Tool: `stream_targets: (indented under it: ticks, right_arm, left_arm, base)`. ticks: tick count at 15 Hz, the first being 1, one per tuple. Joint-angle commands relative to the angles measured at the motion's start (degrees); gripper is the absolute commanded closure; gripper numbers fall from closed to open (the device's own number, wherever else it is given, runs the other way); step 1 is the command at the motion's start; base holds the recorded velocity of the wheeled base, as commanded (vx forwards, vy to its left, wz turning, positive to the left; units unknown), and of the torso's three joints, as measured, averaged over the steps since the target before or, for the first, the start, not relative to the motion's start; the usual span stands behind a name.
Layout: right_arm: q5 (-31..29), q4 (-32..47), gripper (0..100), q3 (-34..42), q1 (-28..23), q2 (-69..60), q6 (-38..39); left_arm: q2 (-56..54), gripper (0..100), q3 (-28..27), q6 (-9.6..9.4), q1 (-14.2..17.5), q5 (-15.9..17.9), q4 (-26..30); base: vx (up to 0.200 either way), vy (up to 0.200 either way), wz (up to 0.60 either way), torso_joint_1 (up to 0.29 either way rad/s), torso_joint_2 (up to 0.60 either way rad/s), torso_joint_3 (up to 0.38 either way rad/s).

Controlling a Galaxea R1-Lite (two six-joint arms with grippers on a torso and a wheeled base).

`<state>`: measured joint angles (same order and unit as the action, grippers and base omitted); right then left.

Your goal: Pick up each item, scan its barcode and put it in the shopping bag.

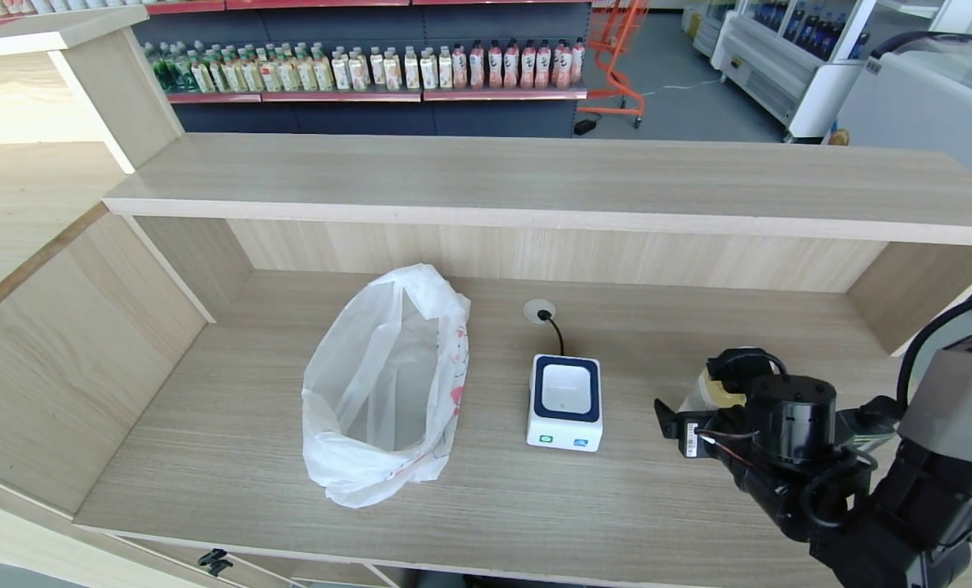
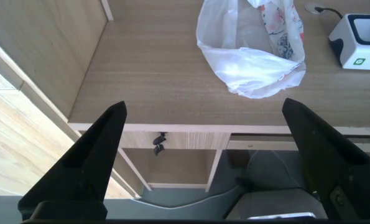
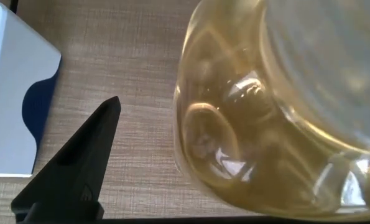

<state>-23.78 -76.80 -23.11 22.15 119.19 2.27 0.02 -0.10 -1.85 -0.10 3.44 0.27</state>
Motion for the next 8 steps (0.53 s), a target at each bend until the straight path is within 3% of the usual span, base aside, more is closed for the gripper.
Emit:
stream_targets:
  ticks: [1, 4, 5, 8]
  right_arm:
    - [0.05, 0.25, 0, -1.58, 1.05, 1.66, -0.07]
    - [0.05, -0.72, 0, -2.81, 1.05, 2.01, -1.48]
    - [0.05, -1.16, 100, -2.81, 0.79, 2.28, -3.06]
    - [-0.03, -3.36, 100, -3.87, 0.53, 3.77, -5.7]
  left_arm:
    - [0.06, 0, 0.01, 0.01, 0.01, -0.01, 0.0]
    - [0.06, 0, 0.01, 0.01, 0.01, -0.01, 0.0]
    - [-0.02, 0, 0.01, 0.01, 0.01, -0.01, 0.0]
    - [0.06, 0, 0.01, 0.01, 0.01, -0.01, 0.0]
  base:
    - [0.0, 0.0, 0.0, 0.0, 0.0, 0.0]
    - [0.0, 0.0, 0.0, 0.0, 0.0, 0.0]
    - [0.0, 0.0, 0.0, 0.0, 0.0, 0.0]
    - [0.0, 0.0, 0.0, 0.0, 0.0, 0.0]
